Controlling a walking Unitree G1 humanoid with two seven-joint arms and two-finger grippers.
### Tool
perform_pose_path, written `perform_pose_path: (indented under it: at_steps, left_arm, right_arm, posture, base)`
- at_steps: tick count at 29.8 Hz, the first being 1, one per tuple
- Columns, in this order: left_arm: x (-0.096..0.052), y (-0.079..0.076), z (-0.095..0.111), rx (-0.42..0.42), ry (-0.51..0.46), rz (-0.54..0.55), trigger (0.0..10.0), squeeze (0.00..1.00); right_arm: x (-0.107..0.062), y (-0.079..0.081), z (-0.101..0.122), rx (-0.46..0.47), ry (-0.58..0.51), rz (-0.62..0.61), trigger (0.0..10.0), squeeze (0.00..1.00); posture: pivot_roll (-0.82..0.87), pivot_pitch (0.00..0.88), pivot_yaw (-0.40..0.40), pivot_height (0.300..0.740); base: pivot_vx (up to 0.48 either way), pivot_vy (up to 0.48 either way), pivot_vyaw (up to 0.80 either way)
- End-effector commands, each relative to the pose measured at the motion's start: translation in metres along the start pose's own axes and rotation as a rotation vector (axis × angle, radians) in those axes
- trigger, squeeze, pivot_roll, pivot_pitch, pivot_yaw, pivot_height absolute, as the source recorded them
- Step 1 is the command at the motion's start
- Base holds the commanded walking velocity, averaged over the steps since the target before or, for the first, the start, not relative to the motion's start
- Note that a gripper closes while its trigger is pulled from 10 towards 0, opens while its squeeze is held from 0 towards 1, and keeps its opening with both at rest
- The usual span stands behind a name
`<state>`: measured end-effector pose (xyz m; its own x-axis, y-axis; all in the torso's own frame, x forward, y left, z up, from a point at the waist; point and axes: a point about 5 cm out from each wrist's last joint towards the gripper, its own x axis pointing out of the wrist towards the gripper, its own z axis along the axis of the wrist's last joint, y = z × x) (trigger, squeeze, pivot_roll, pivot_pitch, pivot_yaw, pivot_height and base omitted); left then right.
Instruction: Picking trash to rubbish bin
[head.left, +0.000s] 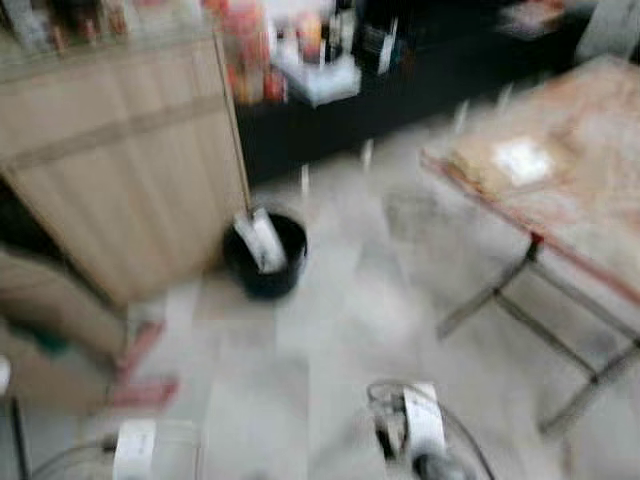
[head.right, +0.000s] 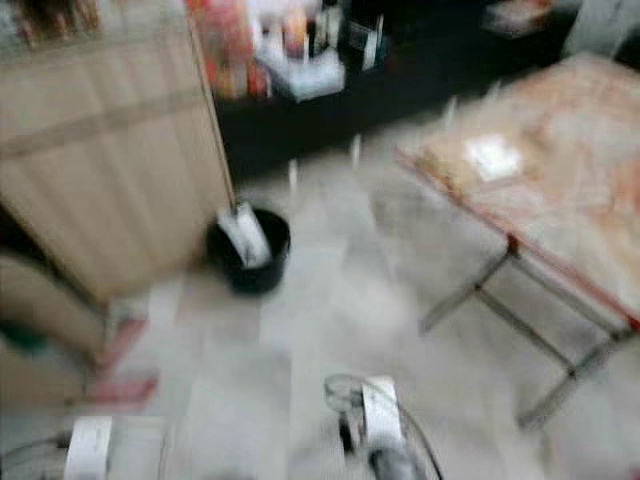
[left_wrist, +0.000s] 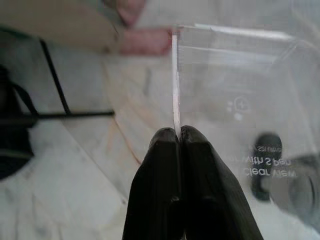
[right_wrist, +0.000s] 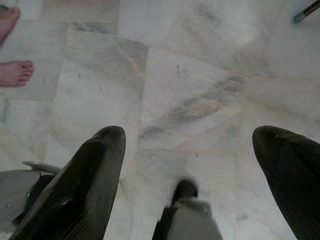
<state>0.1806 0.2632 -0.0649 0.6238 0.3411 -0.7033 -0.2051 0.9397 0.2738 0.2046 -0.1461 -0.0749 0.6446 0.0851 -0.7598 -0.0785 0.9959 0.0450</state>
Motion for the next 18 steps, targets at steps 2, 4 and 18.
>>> perform_pose_path:
  at_steps: [2,4,18]
  left_arm:
    - [-0.0026,-0.0048,-0.0103,0.008,0.035,-0.013,10.0,0.00]
    - [-0.0025,-0.0047,-0.0100,0.007,0.034,-0.013,10.0,0.00]
    - [-0.0033,-0.0040,-0.0128,0.001,0.041,-0.006,10.0,0.00]
  right_arm:
    - [-0.0024,-0.0077,-0.0075,-0.004,0.021,-0.024,10.0,0.00]
    - [-0.0024,-0.0078,-0.0080,0.002,0.024,-0.027,10.0,0.00]
    - [-0.0026,-0.0086,-0.0087,0.036,0.024,-0.028,10.0,0.00]
  posture:
    - [0.15,0.131,0.013,0.740]
    - [0.15,0.134,0.013,0.740]
    - [0.15,0.154,0.008,0.740]
  base:
    - [0.292,0.000,0.80]
    - [0.294,0.000,0.72]
    - [0.306,0.000,0.05]
